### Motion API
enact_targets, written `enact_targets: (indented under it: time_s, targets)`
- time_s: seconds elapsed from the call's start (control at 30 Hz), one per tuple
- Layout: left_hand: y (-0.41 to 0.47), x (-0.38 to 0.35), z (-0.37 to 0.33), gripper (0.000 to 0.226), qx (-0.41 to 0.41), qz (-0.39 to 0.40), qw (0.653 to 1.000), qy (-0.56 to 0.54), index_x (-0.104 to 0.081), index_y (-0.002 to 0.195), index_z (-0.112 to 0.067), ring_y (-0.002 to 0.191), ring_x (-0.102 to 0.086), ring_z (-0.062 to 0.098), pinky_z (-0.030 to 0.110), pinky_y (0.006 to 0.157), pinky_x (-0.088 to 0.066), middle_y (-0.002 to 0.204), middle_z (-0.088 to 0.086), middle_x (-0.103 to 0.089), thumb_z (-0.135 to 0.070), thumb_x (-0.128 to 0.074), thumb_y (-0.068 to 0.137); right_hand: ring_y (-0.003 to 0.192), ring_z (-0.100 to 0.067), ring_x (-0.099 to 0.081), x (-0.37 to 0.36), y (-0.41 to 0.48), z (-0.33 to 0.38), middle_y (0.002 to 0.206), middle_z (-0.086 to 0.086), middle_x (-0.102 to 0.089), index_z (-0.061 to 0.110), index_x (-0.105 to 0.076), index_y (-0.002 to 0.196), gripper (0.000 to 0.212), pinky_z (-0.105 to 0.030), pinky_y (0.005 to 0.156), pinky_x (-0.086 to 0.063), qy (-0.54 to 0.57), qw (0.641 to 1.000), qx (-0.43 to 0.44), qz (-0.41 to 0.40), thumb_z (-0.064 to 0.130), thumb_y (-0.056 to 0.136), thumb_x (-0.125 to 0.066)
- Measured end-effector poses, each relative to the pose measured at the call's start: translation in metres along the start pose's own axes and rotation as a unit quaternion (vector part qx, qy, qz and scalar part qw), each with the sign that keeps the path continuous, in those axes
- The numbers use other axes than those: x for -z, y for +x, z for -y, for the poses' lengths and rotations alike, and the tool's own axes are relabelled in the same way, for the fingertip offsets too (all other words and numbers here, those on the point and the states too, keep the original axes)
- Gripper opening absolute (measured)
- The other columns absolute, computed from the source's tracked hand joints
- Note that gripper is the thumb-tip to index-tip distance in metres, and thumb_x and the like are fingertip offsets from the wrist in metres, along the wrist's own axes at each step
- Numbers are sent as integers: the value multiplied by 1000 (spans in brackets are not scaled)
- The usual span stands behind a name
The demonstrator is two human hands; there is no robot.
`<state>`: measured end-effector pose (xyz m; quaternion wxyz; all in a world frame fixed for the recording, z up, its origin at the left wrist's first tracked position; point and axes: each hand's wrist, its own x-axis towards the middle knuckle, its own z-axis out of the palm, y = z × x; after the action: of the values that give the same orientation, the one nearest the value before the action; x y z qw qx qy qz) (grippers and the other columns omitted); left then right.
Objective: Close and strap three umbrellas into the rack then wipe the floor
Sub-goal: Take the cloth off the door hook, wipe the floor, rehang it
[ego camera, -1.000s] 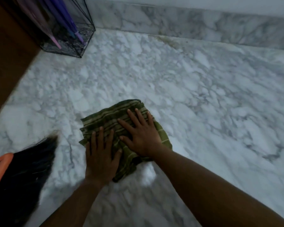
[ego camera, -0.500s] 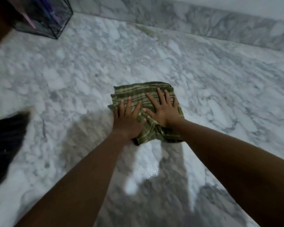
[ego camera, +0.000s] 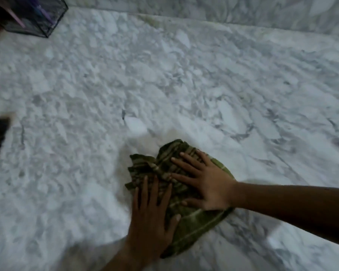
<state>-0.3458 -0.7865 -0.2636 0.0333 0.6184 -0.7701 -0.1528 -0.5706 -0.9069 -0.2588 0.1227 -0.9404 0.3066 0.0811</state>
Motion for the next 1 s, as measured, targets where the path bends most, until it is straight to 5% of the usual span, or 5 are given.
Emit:
enact_targets:
  time_s: [0.2,0.33,0.4,0.67,1.0]
  targets:
    - [106,-15,-103,74,-15,7,1000,17,-15,160,-25,153,-5,41,60,121,-11,167,15,-7,-62,-31,98,157,-25,2,9,-60,-105,171,3,-1,48,-12,158,77,-57,124,-4,1,983,-181,-15,82,90,-27]
    - [188,-19,-147,75,-32,14,999,36,-20,159,-23,152,-8,44,62,120,-9,166,18,-13,-60,-27,94,158,-24,-1,17,-86,-157,171,4,-3,51,-7,157,76,-54,125,-4,31,942,-329,-61,84,90,-19]
    - [213,-20,-167,78,-33,54,997,51,-9,160,-25,152,4,42,61,121,-1,167,17,-1,-60,-22,92,157,-25,0,13,-95,-165,171,2,-2,51,-6,157,73,-54,124,-3,63,916,-389,-78,82,92,-17]
    - [196,-34,-195,81,-155,50,983,83,-15,160,-24,152,-3,43,60,121,-8,168,16,-2,-62,-32,91,156,-29,-12,-22,-169,-138,169,0,-16,42,-30,156,66,-56,123,-11,69,908,-389,-139,71,97,-28]
    - [313,-71,-370,71,-300,80,947,81,-13,160,-26,153,3,39,58,121,-2,168,14,-1,-54,-32,97,157,-25,-8,-40,-294,-241,170,1,-11,51,-16,156,68,-54,125,-8,85,758,-623,-173,78,94,-19]
